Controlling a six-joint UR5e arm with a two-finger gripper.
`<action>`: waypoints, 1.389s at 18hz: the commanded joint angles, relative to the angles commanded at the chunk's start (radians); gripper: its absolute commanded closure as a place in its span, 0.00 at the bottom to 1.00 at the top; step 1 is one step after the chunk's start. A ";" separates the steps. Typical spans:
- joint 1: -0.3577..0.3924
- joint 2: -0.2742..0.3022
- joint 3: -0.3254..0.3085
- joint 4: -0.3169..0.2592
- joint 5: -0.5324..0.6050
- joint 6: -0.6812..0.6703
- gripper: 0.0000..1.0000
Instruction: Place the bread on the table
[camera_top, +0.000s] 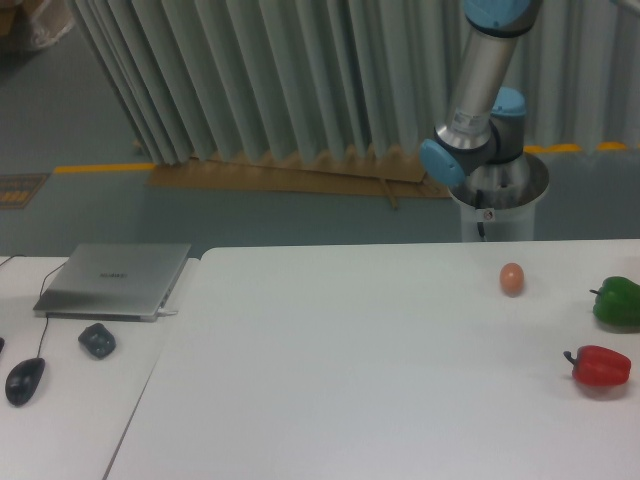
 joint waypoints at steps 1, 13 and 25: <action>0.000 -0.011 0.000 0.000 0.002 0.000 0.00; 0.012 -0.057 -0.011 0.000 0.045 0.003 0.00; 0.014 -0.051 -0.018 -0.002 0.046 0.014 0.42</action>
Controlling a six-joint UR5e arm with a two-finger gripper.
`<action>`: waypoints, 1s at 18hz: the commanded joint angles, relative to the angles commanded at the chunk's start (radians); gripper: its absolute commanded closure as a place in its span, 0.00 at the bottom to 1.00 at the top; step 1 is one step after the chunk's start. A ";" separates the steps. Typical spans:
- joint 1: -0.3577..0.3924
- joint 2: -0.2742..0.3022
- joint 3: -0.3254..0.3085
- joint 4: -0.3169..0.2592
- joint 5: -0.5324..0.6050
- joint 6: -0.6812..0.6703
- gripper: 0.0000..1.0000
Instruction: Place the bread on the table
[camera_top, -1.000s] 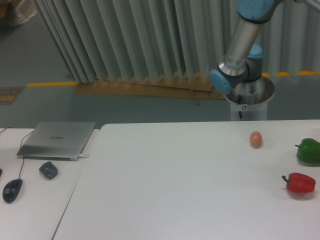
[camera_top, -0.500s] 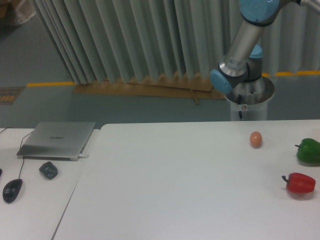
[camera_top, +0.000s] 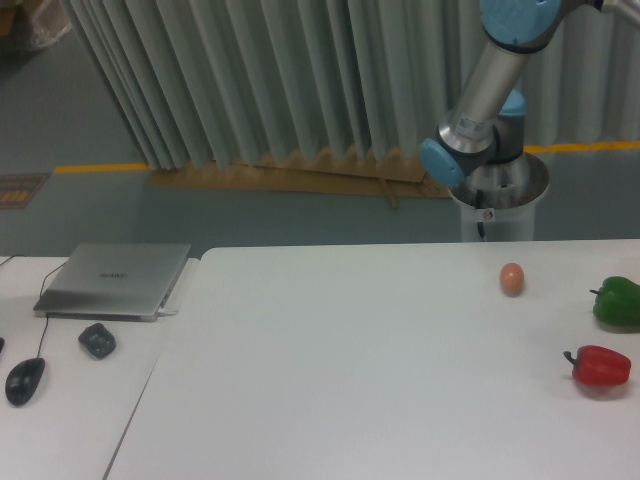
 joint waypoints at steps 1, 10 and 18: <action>0.000 0.002 -0.005 0.002 0.000 -0.003 0.49; -0.006 0.018 -0.006 -0.006 0.003 -0.005 0.62; -0.012 0.057 -0.003 -0.072 0.002 -0.014 0.70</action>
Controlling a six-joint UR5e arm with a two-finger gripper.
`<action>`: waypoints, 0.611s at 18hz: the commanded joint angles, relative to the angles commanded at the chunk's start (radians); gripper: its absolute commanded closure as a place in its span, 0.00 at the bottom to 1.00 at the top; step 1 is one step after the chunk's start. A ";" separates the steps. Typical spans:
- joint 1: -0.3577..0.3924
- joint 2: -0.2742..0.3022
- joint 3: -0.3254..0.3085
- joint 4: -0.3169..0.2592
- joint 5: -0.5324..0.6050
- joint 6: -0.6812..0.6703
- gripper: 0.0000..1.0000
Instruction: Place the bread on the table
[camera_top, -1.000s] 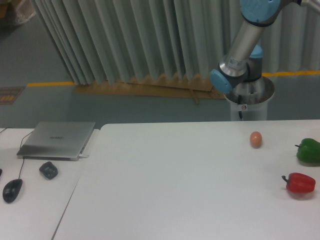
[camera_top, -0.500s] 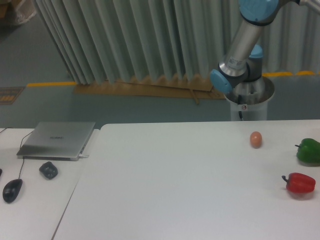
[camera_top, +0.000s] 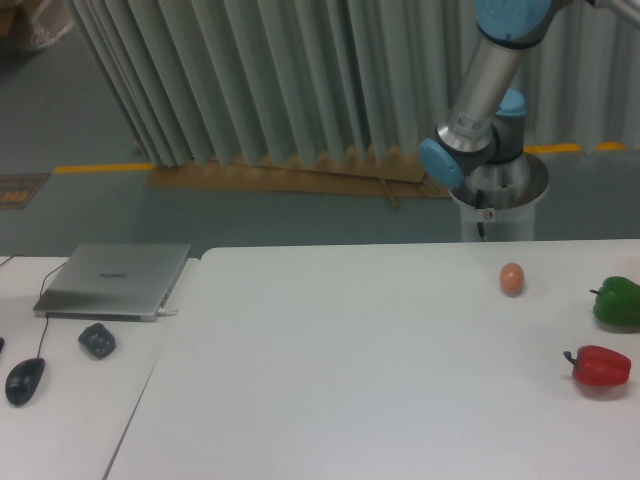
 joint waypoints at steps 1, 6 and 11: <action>-0.002 0.012 0.000 -0.011 0.000 -0.003 0.70; -0.034 0.066 0.003 -0.081 0.000 -0.073 0.70; -0.110 0.126 0.009 -0.155 -0.006 -0.228 0.70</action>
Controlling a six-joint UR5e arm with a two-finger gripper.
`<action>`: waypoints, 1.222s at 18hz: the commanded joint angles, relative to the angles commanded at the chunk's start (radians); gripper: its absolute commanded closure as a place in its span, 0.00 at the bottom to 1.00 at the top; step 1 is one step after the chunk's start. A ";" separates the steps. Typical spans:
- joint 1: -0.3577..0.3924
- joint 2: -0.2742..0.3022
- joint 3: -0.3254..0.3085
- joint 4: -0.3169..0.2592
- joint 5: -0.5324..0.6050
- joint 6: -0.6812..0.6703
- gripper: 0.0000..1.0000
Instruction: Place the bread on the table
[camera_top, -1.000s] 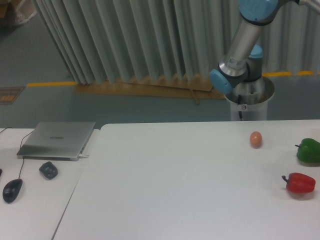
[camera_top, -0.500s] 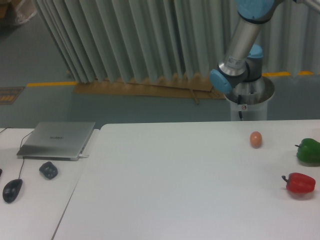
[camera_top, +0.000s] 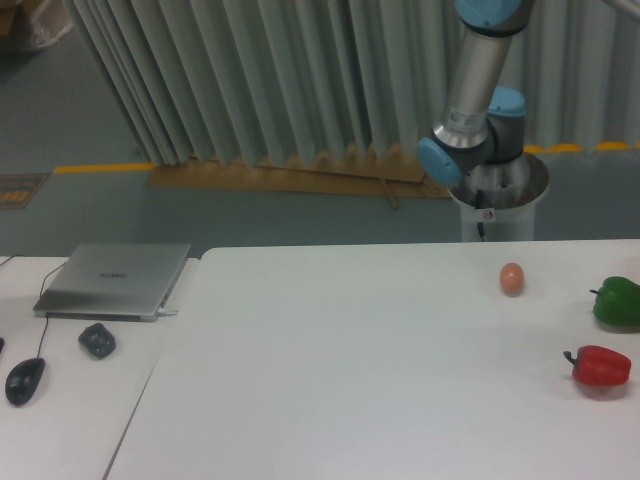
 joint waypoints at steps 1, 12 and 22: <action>-0.020 0.011 0.002 -0.009 -0.003 -0.032 0.70; -0.203 0.002 0.023 0.030 -0.149 -0.393 0.70; -0.304 -0.118 0.034 0.251 -0.172 -0.563 0.70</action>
